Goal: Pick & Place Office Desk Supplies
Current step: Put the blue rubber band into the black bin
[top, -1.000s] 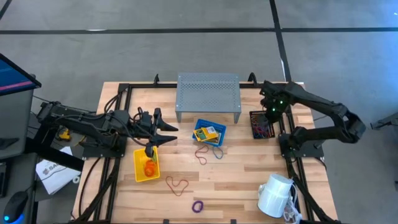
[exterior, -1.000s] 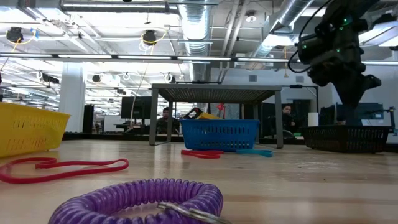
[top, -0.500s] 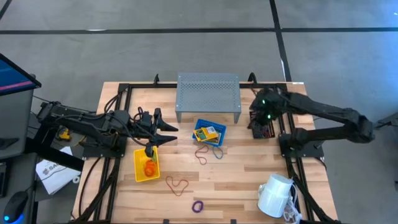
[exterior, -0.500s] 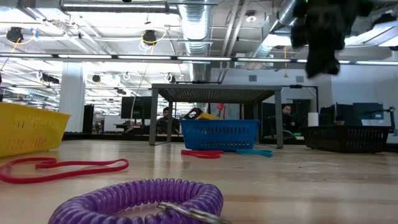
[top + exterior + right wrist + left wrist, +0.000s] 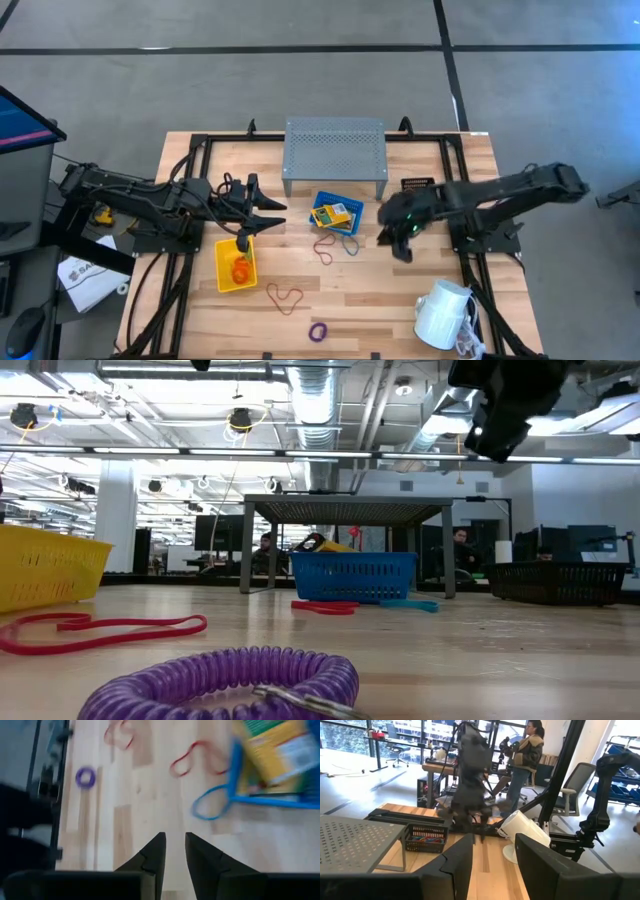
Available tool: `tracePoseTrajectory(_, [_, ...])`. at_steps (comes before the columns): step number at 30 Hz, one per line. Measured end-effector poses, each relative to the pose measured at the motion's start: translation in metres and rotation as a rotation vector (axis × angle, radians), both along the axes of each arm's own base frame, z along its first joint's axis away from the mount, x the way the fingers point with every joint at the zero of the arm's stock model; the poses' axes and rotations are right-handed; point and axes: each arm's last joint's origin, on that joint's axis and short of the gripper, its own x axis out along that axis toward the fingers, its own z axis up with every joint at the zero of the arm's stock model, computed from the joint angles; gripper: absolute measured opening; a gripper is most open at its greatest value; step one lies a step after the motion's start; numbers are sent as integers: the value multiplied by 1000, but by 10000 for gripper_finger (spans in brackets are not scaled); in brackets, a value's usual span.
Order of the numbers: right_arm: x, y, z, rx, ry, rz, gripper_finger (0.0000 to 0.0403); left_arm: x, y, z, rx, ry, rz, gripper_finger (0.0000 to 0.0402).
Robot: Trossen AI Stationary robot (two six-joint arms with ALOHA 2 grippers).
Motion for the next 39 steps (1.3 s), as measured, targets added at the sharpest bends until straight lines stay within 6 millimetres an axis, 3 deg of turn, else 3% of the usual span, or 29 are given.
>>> tracePoseTrajectory(9, [47,31,-47,7,80,112,70,0,0,0,0,0,0,143])
tracePoseTrajectory(20, [92,37,-85,-17,207,116,70,0,0,0,-2,1,-1,143])
tracePoseTrajectory(27, [103,21,-97,-30,274,68,74,0,0,0,-6,1,-2,143])
tracePoseTrajectory(39, [105,2,-102,-32,302,16,140,0,0,-1,-52,16,-2,143])
